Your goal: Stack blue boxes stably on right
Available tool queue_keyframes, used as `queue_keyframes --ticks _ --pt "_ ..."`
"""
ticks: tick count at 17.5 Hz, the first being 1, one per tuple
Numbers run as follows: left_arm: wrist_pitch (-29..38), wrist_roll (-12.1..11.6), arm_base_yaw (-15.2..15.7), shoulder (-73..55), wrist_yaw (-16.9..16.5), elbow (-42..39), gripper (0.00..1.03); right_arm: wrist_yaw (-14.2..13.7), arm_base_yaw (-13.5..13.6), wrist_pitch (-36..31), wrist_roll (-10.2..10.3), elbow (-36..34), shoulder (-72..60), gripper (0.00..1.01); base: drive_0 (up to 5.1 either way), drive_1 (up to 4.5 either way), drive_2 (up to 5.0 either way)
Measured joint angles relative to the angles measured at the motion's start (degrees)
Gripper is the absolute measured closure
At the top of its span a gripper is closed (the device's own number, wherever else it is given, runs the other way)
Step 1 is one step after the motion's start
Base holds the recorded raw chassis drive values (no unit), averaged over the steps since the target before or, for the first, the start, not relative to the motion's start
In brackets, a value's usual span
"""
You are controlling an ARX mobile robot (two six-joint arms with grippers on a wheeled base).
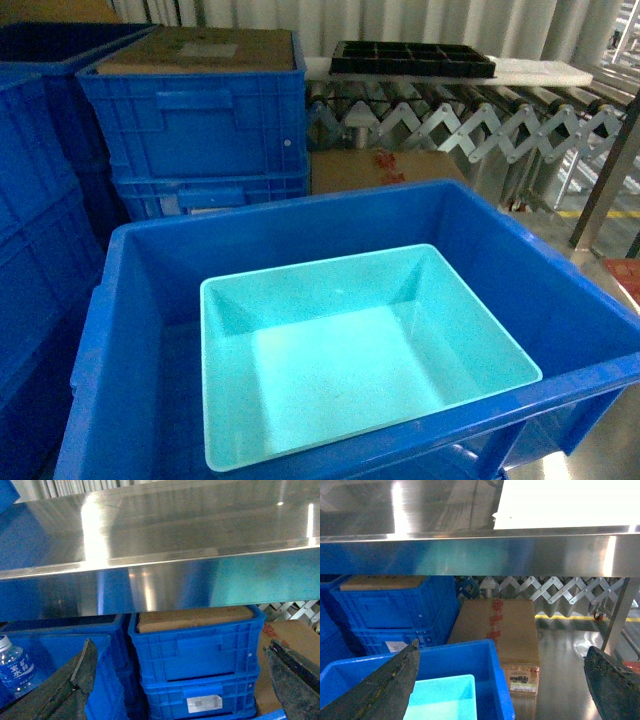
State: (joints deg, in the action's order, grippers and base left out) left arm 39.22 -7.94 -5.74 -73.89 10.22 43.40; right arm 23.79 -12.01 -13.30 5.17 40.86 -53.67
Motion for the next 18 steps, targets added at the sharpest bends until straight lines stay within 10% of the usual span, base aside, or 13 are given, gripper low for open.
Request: queue_keyframes --ticks 1,3,9,18 --pt "0.2 0.0 0.2 0.0 0.0 0.0 0.05 -0.3 0.0 -0.1 0.2 0.0 0.3 0.03 0.0 0.0 0.0" --pt "-9.0 4.4 1.2 4.1 -5.3 -2.7 0.24 -13.9 3.9 -2.6 -3.3 -6.9 6.0 0.29 0.0 0.0 0.0" --pt "-1.7 7.6 6.0 17.9 -9.9 -25.4 1.0 -23.2 11.4 -8.3 -4.8 -26.1 17.3 0.99 0.0 0.0 0.0" --pt "-3.7 7.7 5.7 30.3 -10.2 -35.8 1.01 -23.8 12.0 -7.1 -4.9 -34.5 26.8 0.99 0.0 0.0 0.0"
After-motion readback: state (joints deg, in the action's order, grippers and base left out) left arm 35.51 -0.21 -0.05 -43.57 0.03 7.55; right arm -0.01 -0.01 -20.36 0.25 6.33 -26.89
